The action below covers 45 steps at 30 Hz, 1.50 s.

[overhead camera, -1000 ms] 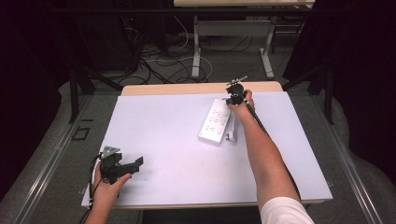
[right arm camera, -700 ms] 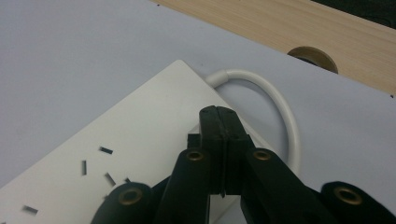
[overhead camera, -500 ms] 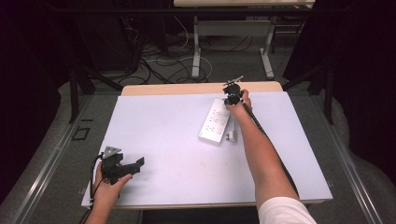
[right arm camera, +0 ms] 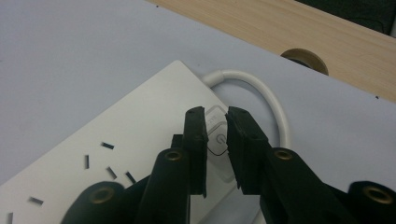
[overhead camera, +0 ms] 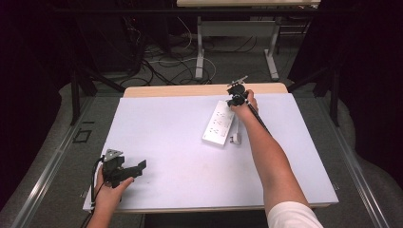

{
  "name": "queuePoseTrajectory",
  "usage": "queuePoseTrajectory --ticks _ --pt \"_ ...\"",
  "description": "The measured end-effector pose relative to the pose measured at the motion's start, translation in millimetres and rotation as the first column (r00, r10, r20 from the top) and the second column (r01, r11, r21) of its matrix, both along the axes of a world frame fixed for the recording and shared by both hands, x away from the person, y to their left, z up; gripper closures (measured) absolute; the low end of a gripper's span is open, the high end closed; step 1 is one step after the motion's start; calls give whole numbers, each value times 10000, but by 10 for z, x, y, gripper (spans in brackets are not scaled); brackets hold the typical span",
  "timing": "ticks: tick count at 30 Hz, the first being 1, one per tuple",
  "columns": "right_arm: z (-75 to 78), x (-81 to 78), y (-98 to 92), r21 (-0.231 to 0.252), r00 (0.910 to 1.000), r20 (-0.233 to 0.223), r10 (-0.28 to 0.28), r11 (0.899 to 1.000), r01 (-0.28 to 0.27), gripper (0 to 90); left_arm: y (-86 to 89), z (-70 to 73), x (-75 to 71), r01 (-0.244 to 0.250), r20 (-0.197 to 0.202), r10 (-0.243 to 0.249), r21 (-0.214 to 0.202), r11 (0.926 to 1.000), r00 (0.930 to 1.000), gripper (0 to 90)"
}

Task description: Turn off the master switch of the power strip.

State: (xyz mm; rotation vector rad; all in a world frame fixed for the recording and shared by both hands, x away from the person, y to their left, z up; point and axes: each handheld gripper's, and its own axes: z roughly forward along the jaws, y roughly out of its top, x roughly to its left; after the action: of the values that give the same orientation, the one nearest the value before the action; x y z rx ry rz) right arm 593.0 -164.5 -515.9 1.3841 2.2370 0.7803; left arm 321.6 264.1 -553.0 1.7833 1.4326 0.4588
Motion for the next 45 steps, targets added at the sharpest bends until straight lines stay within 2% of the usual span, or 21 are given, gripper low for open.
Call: queuePoseTrajectory --ticks 4,8,12,13,15,22,23,29,33,35,36,38,43,45 --pt "50 -18 -29 88 9999 80 -90 9999 89 713 -5 3 -3 28 -2 -28 23 10000 10000 57" --pt "91 -36 -63 52 9997 -217 -124 9999 125 655 -5 9 2 35 44 -35 21 10000 10000 57" --pt "95 -43 -73 192 9997 -181 -151 9997 154 619 -11 10 2 73 -10 -73 30 10000 10000 57" --pt "103 -46 -78 -11 9997 -202 -145 9999 145 610 -11 10 1 73 -6 -73 34 10000 10000 57" --pt "110 -52 -76 -60 9995 -232 -207 9998 205 573 -9 11 1 51 -5 -50 31 10000 10000 57" --pt "167 -63 -104 -12 9998 174 -88 10000 88 486 -12 11 0 24 -1 -24 37 10000 10000 57" --pt "180 -68 -110 -57 10000 48 -40 10000 40 484 -12 11 0 45 -6 -45 44 10000 10000 57" --pt "211 -97 -128 -212 10000 62 3 9998 -2 447 -29 16 0 49 63 -49 77 10000 10000 57" --pt "244 -122 -141 -65 9999 110 -6 10000 7 418 -40 18 5 106 2 -106 87 9999 9999 58" --pt "249 -132 -151 -5 10000 10 75 10000 -74 397 -46 19 7 131 23 -131 104 9999 9999 58" --pt "247 -139 -153 87 9998 -129 118 9999 -116 377 -57 8 12 45 190 -46 33 10000 9998 59" --pt "245 -152 -161 15 9997 -217 149 9999 -149 369 -41 31 8 219 -6 -219 164 9996 9998 59" --pt "276 -183 -186 -39 9994 -313 131 9999 -132 343 -59 16 17 120 152 -122 92 9999 9998 60" --pt "286 -196 -190 154 9987 -484 170 9997 -162 340 -57 22 18 184 91 -186 168 9997 9998 61"
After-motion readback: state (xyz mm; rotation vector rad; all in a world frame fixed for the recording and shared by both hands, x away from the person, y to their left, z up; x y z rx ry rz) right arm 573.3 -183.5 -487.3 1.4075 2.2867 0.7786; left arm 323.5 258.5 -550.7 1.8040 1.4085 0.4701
